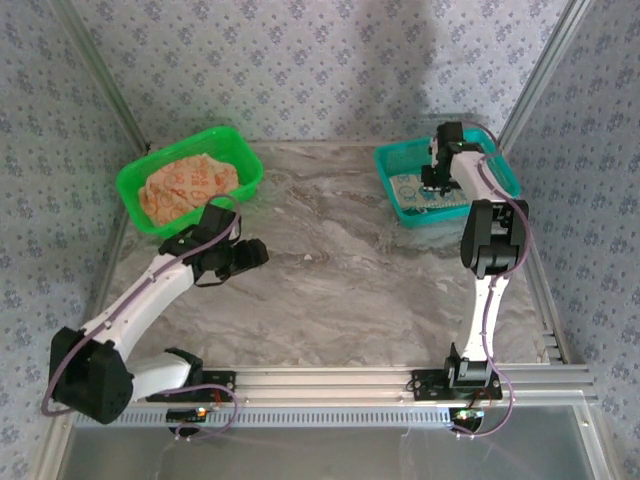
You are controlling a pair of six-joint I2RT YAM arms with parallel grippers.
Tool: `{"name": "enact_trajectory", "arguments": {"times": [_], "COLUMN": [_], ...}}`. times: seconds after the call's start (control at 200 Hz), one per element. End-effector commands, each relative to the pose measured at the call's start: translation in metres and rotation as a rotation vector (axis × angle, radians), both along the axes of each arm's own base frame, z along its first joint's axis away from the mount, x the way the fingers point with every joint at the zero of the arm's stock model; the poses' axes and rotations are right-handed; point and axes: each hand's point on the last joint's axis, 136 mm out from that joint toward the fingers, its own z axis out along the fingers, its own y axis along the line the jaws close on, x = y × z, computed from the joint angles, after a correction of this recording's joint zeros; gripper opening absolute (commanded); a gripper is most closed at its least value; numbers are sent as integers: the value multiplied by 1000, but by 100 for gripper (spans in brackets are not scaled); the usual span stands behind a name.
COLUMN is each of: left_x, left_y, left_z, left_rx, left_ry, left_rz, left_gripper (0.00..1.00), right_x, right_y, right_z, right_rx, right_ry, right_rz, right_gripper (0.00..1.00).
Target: Fold and stack the towels
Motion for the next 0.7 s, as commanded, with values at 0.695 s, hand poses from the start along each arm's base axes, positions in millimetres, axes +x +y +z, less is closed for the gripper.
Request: {"name": "enact_trajectory", "arguments": {"times": [0.695], "left_x": [24], "left_y": [-47], "left_z": [6], "left_rx": [8], "left_ry": [10], "left_rz": [-82], "left_gripper": [71], "right_x": [20], "right_y": [-76], "right_z": [-63], "right_rx": [-39], "right_ry": [53], "right_rz": [-183], "right_gripper": [17]}}
